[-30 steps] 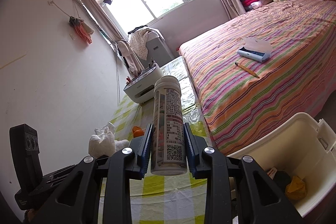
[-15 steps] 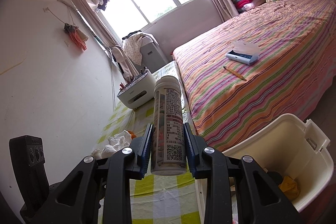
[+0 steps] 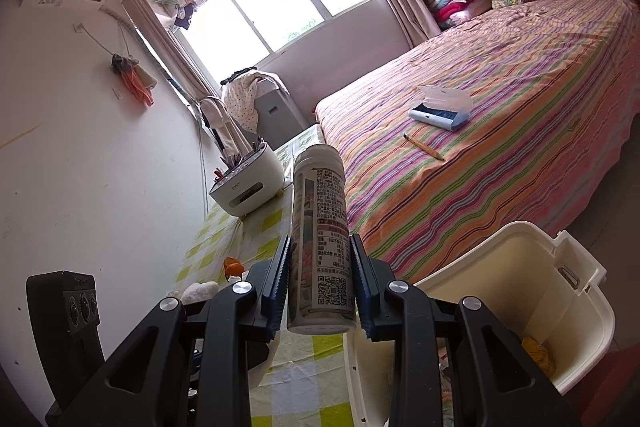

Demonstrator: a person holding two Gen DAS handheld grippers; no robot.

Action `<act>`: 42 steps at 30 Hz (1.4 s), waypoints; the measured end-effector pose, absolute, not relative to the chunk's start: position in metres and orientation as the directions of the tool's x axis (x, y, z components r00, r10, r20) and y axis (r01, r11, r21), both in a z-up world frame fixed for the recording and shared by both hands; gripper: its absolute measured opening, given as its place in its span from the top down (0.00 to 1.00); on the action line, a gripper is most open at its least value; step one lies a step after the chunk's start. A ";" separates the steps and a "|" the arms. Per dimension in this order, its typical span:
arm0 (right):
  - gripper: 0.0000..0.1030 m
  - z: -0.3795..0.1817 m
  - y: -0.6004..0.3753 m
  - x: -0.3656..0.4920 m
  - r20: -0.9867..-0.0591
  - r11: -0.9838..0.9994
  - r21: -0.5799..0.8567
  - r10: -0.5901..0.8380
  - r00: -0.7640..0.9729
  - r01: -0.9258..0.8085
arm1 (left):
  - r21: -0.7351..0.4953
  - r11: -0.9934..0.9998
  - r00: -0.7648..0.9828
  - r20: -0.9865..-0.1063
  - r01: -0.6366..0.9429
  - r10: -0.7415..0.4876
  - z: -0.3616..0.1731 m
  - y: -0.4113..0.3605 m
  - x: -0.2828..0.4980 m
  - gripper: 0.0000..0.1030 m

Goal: Collect trash
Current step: 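Drop the pill bottle into the bin with the right tool while the left tool holds the tissue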

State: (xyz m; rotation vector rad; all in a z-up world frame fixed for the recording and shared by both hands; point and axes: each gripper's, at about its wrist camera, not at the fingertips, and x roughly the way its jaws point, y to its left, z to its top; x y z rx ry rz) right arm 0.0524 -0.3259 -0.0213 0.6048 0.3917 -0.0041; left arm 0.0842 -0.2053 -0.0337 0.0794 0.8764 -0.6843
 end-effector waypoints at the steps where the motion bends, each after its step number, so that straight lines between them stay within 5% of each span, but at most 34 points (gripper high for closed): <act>1: 0.72 -0.021 -0.328 0.052 -0.361 0.823 0.555 0.106 0.927 0.121 | -0.209 0.784 0.440 -0.730 0.585 -0.523 -0.034 -0.208 0.084 0.82; 42: 0.71 -0.034 -0.368 0.021 -0.421 0.819 0.472 -0.116 0.900 0.326 | -0.235 0.713 0.303 -0.785 0.661 -0.540 -0.076 -0.273 0.078 0.82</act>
